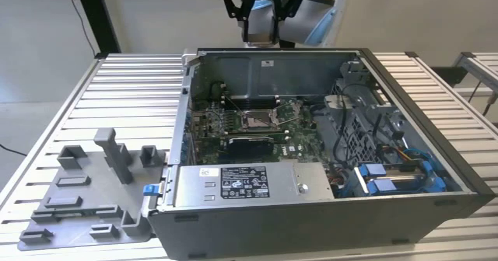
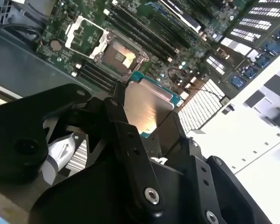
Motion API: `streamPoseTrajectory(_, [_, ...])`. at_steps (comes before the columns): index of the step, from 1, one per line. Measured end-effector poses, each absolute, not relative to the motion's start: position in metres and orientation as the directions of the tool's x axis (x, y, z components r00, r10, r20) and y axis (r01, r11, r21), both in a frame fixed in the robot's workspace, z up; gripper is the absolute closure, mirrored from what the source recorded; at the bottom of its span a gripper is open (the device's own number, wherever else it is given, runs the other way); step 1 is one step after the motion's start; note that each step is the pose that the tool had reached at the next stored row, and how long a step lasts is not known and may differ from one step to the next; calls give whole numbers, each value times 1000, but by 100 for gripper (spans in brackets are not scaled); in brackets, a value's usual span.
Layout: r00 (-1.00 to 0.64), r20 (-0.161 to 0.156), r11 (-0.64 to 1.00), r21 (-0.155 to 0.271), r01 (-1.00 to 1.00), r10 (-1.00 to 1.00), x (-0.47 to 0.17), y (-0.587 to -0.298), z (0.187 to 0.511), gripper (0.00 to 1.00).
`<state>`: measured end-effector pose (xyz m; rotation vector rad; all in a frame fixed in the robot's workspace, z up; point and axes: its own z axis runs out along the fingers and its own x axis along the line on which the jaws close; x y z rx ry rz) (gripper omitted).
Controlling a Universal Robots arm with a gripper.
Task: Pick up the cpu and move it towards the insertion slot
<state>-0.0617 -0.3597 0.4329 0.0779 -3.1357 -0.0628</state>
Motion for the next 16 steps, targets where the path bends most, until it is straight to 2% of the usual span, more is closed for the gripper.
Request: streamPoseTrajectory(16, [-1000,4,999,43,18,18,-58,-352,405,100])
